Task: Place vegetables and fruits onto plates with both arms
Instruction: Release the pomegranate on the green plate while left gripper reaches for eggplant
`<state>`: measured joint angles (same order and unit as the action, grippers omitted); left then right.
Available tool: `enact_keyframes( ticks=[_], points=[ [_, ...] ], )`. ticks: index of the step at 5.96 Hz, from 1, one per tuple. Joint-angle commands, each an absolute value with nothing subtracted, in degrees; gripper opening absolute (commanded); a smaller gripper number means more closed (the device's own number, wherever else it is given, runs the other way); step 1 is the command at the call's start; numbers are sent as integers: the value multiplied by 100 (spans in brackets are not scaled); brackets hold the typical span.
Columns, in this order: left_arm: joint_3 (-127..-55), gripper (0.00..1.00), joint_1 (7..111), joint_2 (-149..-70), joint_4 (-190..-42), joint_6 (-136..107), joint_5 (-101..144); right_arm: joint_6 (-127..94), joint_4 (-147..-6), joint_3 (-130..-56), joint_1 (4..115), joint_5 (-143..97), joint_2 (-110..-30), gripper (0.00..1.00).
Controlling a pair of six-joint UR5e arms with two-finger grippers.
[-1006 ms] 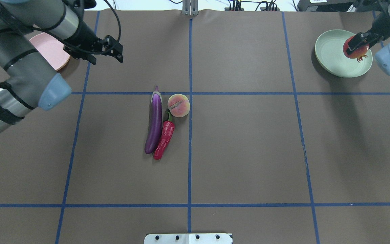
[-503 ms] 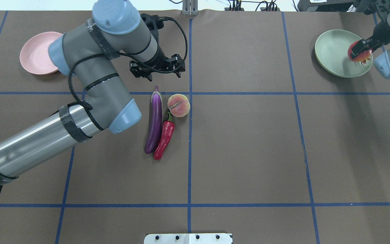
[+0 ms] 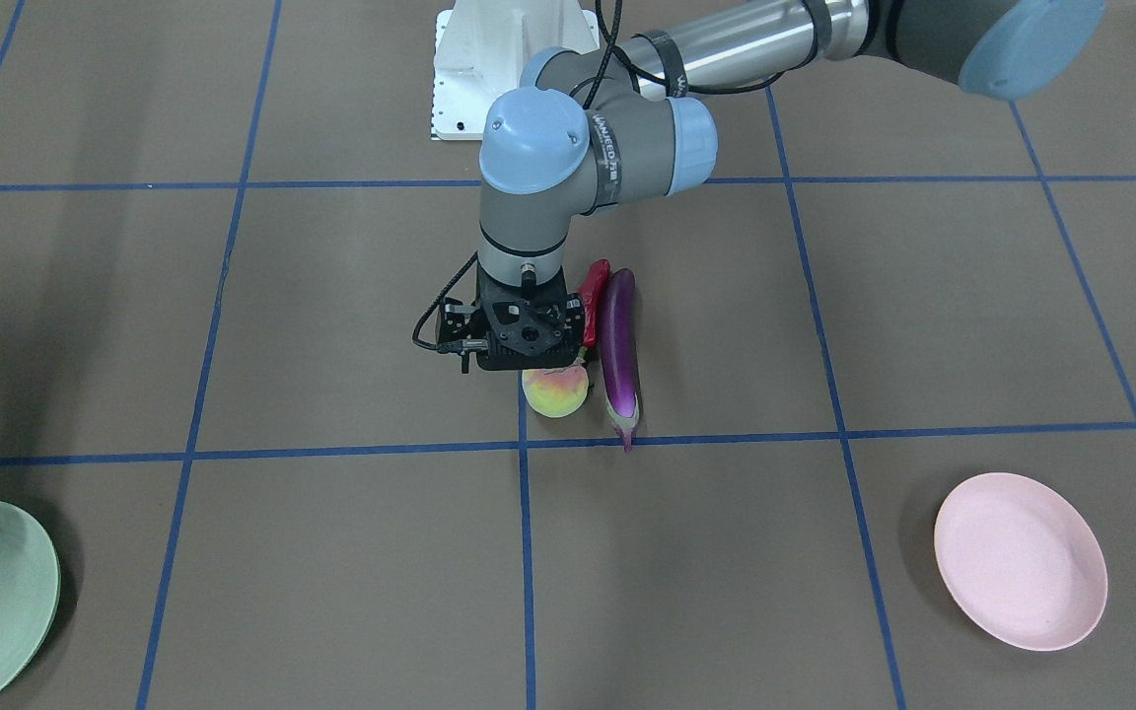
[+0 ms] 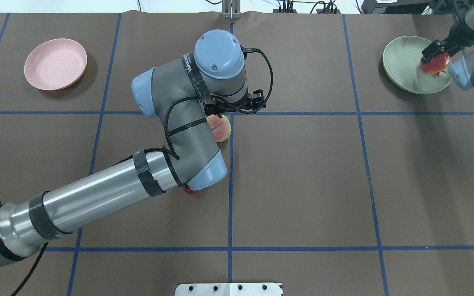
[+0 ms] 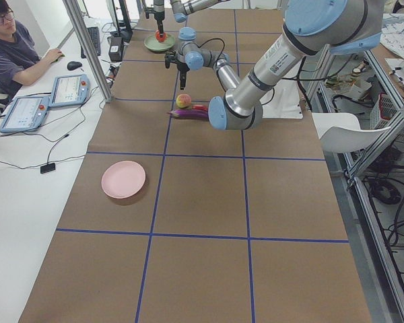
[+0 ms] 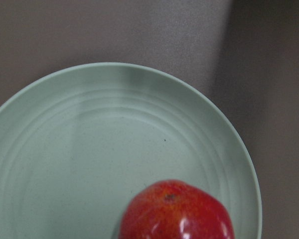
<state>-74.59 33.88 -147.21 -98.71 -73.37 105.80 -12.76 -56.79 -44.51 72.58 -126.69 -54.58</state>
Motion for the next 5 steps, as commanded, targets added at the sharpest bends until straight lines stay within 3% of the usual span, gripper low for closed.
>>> enact_keyframes(
  ticks=[1,5],
  points=[
    [-7462,100,3462,-14626,-9731,-7043,10529,-1362,-5669,-4631,7269,-12700,-5475,100],
    [-7488,100,3621,-14274,-9834,-6592,10591,-1547,-5678,-4895,7286,-12709,-5599,100]
  ],
)
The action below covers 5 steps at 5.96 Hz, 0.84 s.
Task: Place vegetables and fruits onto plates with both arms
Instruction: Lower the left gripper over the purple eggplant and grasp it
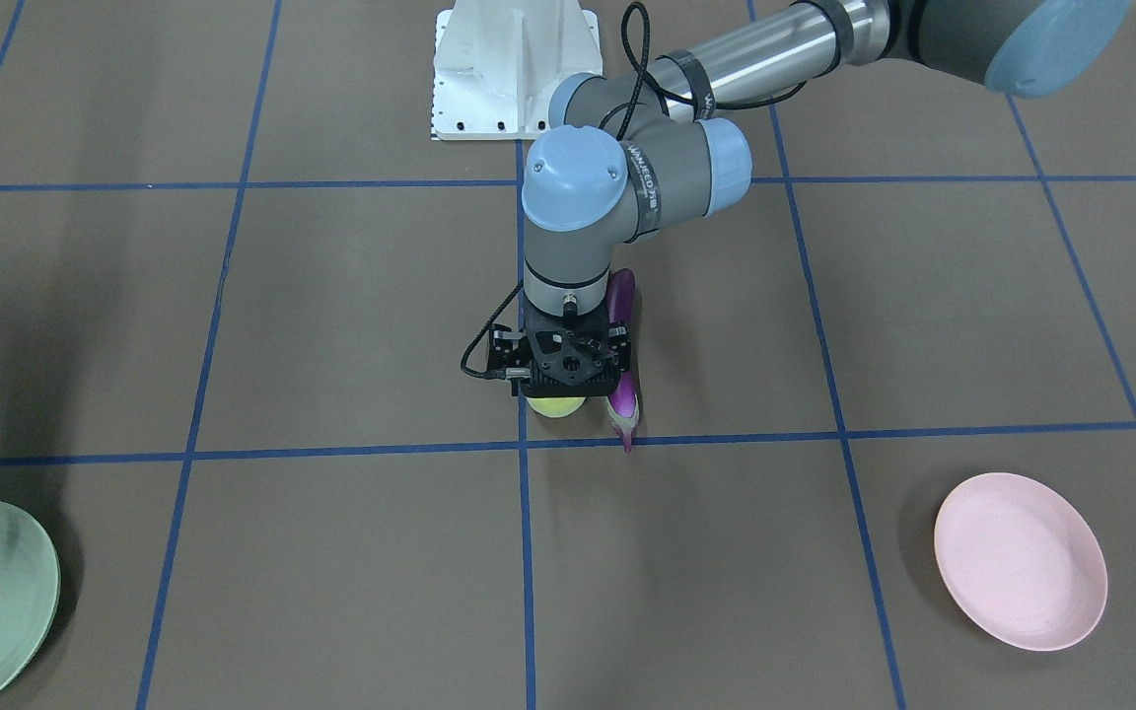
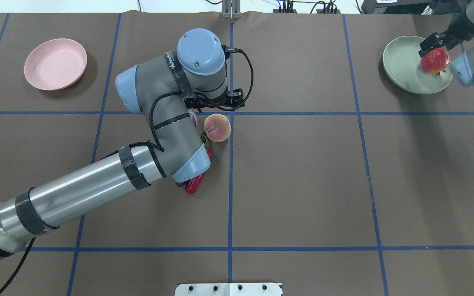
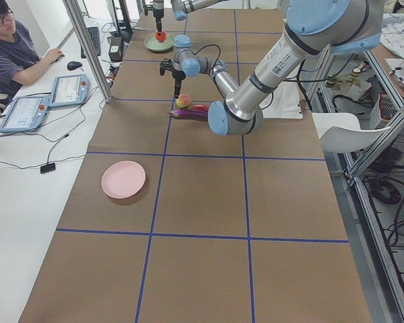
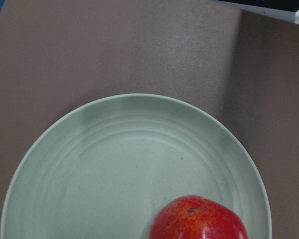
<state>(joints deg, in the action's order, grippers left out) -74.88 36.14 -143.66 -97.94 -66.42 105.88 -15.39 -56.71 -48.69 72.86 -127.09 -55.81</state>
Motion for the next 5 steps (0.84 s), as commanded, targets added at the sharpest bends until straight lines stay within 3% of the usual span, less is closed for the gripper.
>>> enact_keyframes(
  ticks=[1,5],
  points=[
    [-7488,100,3586,-14282,-9835,-6487,10695,-1547,-5678,-4922,7286,-12718,-5633,100],
    [-7453,100,3551,-14282,-10019,-6557,10951,-1547,-5678,-4931,7277,-12709,-5660,100]
  ],
)
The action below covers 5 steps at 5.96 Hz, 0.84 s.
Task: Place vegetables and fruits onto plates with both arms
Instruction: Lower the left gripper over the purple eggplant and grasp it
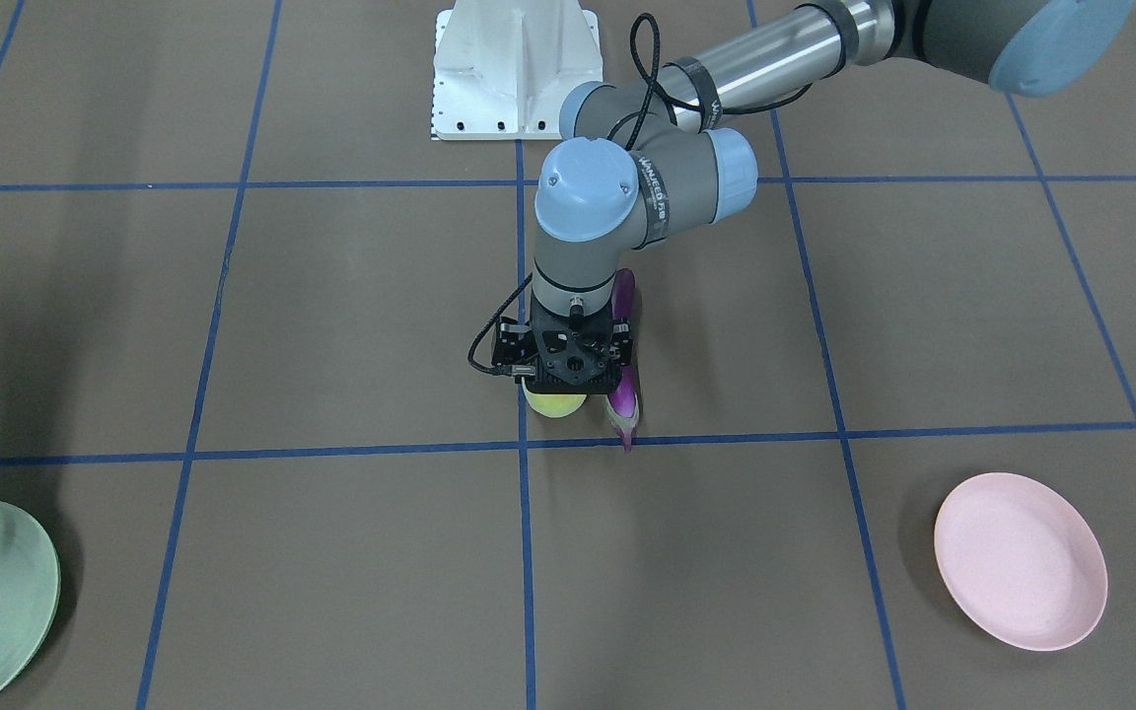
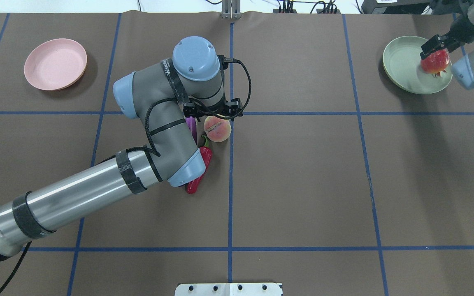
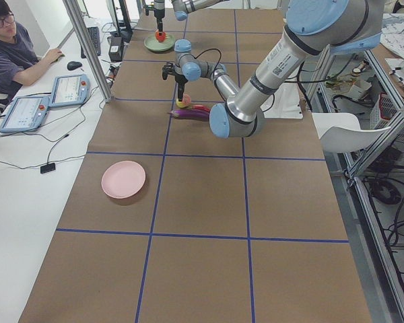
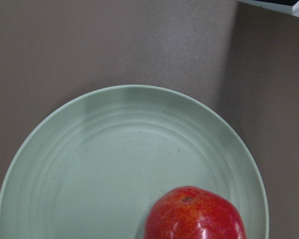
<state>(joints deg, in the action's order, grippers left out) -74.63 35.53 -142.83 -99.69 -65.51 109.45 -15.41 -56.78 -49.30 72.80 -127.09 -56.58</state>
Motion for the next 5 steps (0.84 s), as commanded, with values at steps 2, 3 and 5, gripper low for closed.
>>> enact_keyframes(
  ticks=[2,3,5],
  points=[
    [-7497,100,3760,-14282,-9993,-6504,11386,-1617,-5704,-5053,7286,-12709,-5643,100],
    [-7506,100,4040,-14169,-10011,-6417,11660,-1626,-5704,-5071,7286,-12718,-5643,100],
    [-8066,100,4052,-13363,-10028,-5494,11681,-1617,-5704,-5071,7286,-12709,-5660,100]
  ],
)
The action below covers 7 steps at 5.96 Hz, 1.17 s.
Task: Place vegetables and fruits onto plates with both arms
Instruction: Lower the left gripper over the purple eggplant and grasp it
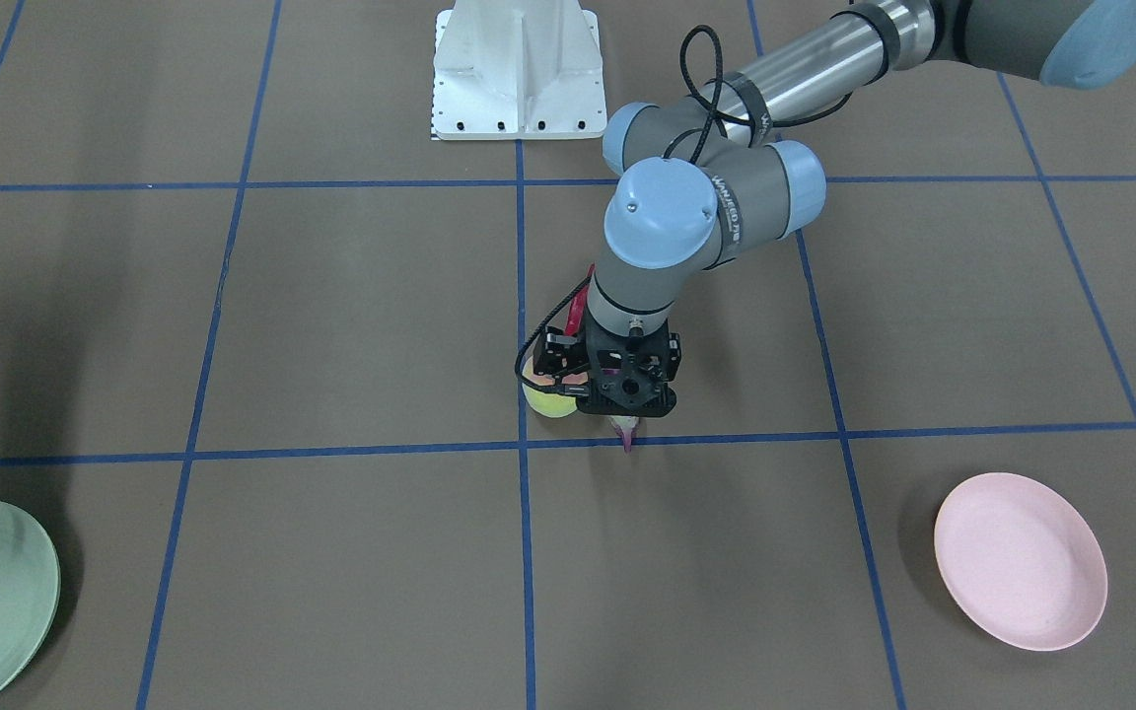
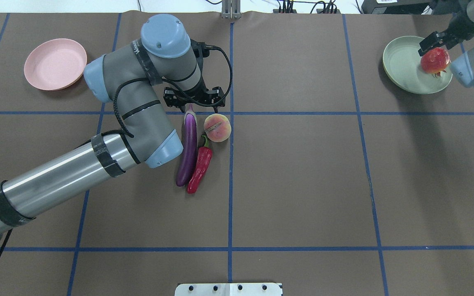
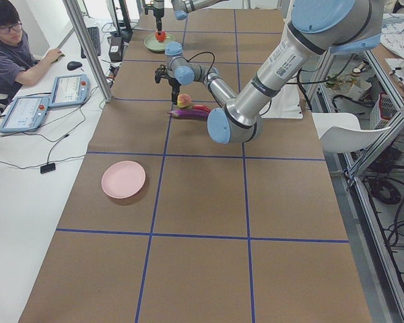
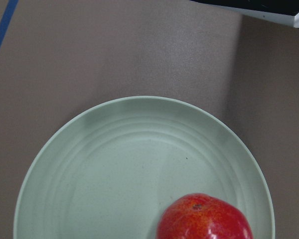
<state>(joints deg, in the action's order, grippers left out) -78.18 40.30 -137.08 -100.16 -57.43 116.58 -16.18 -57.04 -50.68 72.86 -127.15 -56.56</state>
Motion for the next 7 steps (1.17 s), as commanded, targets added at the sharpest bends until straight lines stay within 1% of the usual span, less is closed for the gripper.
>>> enact_keyframes(
  ticks=[1,2,3,4,7],
  points=[
    [-8155,100,4052,-13238,-10037,-5493,11689,-1626,-5704,-5071,7277,-12709,-5660,100],
    [-8156,98,4052,-13202,-10055,-5484,11689,-1626,-5704,-5071,7277,-12709,-5660,100],
    [-8130,88,3982,-13114,-10089,-5554,11663,-1626,-5704,-5071,7277,-12709,-5669,100],
    [-8104,75,3964,-13105,-10090,-5650,11654,-1626,-5704,-5071,7277,-12709,-5678,100],
    [-8060,76,3587,-13183,-10081,-6098,11654,-1626,-5704,-5063,7269,-12709,-5686,100]
  ],
)
